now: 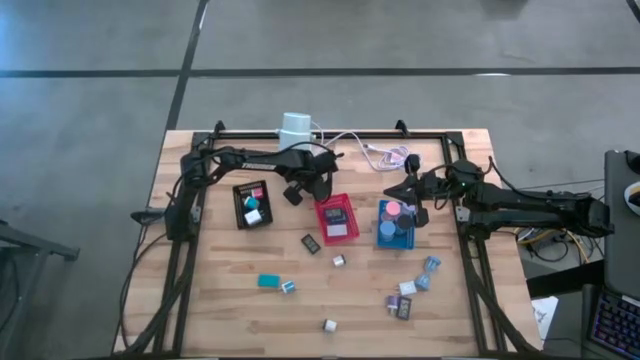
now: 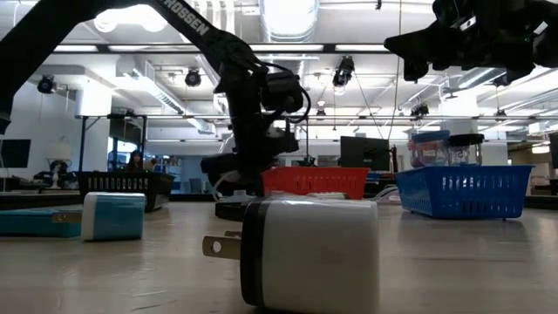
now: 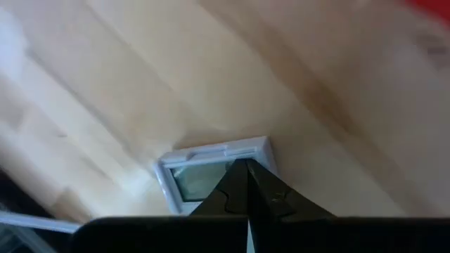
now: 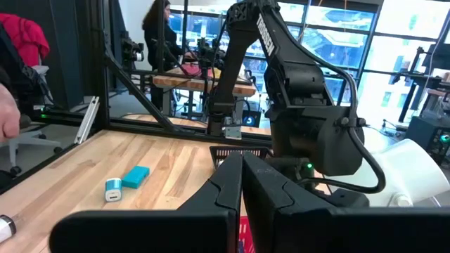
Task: Pick & Place Office items
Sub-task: Put the white digital clock into the red bin
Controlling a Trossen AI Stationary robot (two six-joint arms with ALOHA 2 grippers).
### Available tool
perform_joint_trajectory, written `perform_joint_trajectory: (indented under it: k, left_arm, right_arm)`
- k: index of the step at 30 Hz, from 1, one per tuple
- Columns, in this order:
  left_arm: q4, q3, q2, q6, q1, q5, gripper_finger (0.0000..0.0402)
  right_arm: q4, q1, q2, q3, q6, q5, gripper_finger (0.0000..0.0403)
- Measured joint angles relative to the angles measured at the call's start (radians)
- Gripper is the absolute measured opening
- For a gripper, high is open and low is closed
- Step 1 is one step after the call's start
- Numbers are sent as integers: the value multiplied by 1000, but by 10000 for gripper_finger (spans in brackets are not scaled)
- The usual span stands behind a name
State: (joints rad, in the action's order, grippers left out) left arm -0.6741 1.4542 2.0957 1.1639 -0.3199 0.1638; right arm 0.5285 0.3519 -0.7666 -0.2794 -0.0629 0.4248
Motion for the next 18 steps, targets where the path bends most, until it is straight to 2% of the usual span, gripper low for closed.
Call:
perform_joint_trajectory:
  k: [8,18]
  left_arm:
    - [-98,1,-4,-95,15,-37,0]
    - [-246,0,-8,-125,84,-71,0]
  right_arm:
    - [0,0,0,0,0,0,8]
    - [0,0,0,0,0,0,8]
